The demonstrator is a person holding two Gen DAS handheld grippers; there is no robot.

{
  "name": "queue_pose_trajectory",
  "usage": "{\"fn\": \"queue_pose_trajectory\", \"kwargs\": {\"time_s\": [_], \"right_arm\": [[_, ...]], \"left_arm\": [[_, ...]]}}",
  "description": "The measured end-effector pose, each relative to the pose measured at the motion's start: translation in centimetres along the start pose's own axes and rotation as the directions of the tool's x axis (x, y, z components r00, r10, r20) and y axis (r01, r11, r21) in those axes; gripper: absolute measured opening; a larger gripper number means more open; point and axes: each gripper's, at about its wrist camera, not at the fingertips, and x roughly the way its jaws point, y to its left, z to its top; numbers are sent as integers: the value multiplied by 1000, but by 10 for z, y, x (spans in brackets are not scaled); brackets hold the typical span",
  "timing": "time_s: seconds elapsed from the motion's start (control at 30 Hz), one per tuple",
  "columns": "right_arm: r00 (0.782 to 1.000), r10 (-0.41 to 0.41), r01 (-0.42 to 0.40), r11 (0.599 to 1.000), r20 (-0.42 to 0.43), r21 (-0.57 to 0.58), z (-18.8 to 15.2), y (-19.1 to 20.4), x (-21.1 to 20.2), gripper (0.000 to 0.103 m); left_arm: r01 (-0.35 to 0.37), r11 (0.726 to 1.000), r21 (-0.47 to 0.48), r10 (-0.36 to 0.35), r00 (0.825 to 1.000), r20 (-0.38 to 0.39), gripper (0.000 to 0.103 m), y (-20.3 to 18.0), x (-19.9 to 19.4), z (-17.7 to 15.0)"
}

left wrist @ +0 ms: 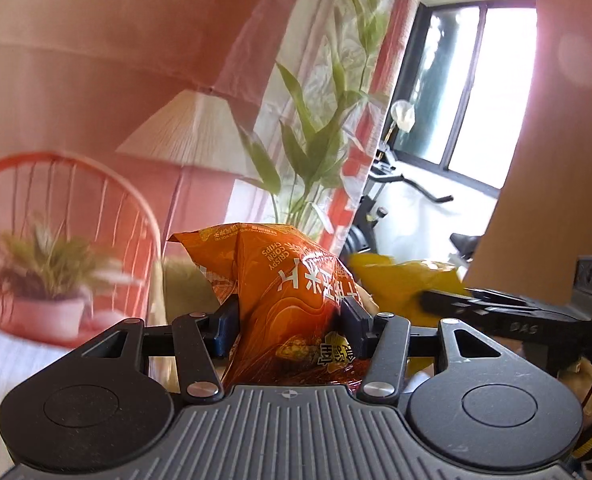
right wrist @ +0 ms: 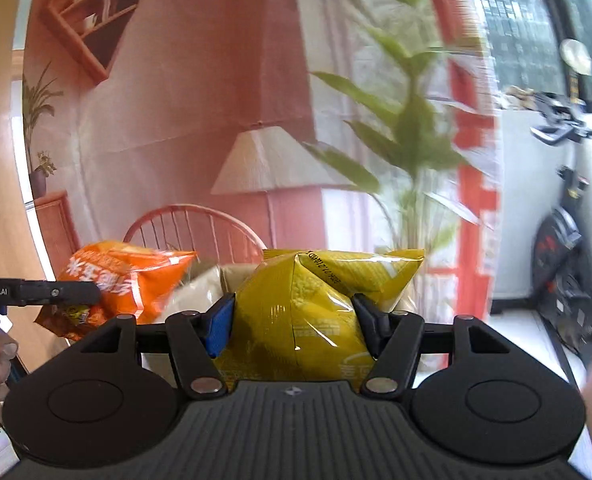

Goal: Organize snacks
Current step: 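Lift both held bags and carry them over the box, then open both grippers to drop the bags into the box, then close the left gripper on a green chip bag while the right grasps a pale green barcode bag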

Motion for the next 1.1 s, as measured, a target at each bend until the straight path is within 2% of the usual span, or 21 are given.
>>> {"fn": "queue_pose_trajectory", "kwargs": {"time_s": [0.1, 0.2, 0.3, 0.47, 0.57, 0.67, 0.7, 0.93, 1.1], "right_arm": [[998, -18, 16, 999, -57, -36, 2, 0, 50, 64], [994, -24, 23, 1000, -106, -15, -3, -5, 85, 64], [987, -18, 22, 999, -158, 28, -13, -14, 107, 64], [976, -42, 48, 999, -212, 22, -24, -19, 123, 65], [971, -46, 53, 998, -236, 22, -29, -20, 126, 68], [972, -55, 68, 996, -228, 50, -31, -22, 119, 84], [974, -58, 71, 996, -221, 53, -31, -22, 116, 85], [986, -28, 40, 997, -166, 72, -28, -15, 71, 85], [991, -1, 11, 997, -134, 73, -33, -5, 35, 85]], "left_arm": [[-36, 999, 30, 37, 999, -29, 56, 2, 31, 6], [-44, 999, 5, 44, 995, -87, 56, 13, 58, 4], [-63, 998, 6, 63, 990, -126, 56, 21, 78, -1], [-74, 997, 30, 79, 980, -183, 59, 25, 98, -10], [-106, 991, 76, 120, 971, -209, 71, 23, 102, -13], [-98, 991, 88, 114, 973, -201, 74, 23, 96, -11], [-95, 992, 82, 110, 973, -201, 74, 23, 92, -10], [-39, 999, 23, 42, 986, -161, 74, 22, 43, -1], [22, 999, 43, -15, 987, -159, 74, 9, 6, -5]]}}
